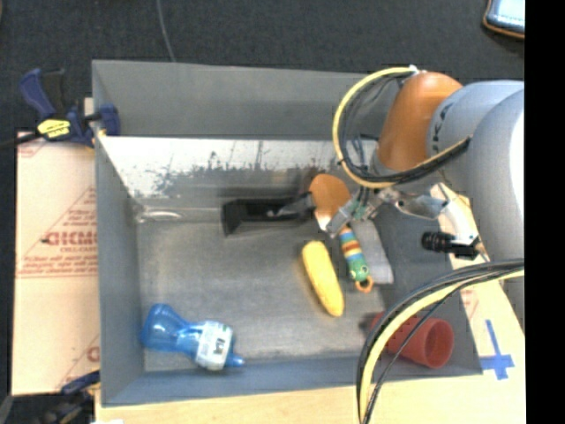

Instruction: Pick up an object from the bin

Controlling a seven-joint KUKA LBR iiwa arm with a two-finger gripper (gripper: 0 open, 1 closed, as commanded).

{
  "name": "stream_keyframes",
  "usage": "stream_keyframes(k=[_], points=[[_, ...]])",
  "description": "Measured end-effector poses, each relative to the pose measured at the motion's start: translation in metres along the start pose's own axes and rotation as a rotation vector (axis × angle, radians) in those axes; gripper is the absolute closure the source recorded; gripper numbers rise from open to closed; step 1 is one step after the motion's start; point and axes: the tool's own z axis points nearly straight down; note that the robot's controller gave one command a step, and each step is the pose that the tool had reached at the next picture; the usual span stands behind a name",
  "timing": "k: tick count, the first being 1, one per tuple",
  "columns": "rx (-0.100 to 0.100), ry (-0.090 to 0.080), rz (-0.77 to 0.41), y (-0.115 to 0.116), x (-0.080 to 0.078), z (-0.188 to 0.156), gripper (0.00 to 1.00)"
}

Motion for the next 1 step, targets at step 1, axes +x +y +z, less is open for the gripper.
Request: stream_keyframes(k=[1], points=[[0.005, 0.004, -0.002, -0.0020, 0.0000, -0.0385, 1.00]])
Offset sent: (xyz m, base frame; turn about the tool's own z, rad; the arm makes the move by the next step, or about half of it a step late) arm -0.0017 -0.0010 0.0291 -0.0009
